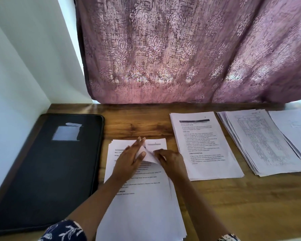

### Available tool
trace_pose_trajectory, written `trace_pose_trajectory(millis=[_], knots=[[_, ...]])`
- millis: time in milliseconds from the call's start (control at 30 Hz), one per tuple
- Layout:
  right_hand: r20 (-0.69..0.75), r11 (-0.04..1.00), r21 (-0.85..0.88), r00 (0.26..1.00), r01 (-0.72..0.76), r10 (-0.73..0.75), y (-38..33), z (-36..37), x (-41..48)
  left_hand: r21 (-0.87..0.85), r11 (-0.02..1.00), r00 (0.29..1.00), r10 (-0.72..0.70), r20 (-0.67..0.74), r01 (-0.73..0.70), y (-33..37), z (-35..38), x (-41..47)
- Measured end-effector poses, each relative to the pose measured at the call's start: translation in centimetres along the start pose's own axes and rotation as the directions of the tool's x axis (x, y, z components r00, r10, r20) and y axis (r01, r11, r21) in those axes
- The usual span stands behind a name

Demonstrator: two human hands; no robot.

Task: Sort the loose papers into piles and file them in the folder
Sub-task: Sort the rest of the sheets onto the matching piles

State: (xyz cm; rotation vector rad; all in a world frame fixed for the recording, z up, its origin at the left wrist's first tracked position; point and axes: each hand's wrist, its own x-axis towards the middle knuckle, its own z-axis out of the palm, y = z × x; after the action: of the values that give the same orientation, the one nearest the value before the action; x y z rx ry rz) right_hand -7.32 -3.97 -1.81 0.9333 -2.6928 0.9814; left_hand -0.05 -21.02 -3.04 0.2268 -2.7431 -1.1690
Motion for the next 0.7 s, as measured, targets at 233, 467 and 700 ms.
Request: trace_pose_trajectory(millis=[233,467,700], knots=[[0.295,0.938,0.224,0.936,-0.264,0.193,0.3,-1.7,0.6,-0.021,1.0,0.999,-0.001,-0.048,0.0,-0.5,0.5,0.3],[0.407,0.976,-0.216,0.909,0.008,0.082,2.3,-0.5,1.9,-0.02,0.999,0.997,-0.051,-0.062,0.049,-0.7,0.7,0.3],[0.17,0.891,0.082,0.888,-0.446,0.428,0.9,-1.0,1.0,-0.076,0.995,0.993,-0.071,-0.099,0.064,-0.5,0.7,0.0]])
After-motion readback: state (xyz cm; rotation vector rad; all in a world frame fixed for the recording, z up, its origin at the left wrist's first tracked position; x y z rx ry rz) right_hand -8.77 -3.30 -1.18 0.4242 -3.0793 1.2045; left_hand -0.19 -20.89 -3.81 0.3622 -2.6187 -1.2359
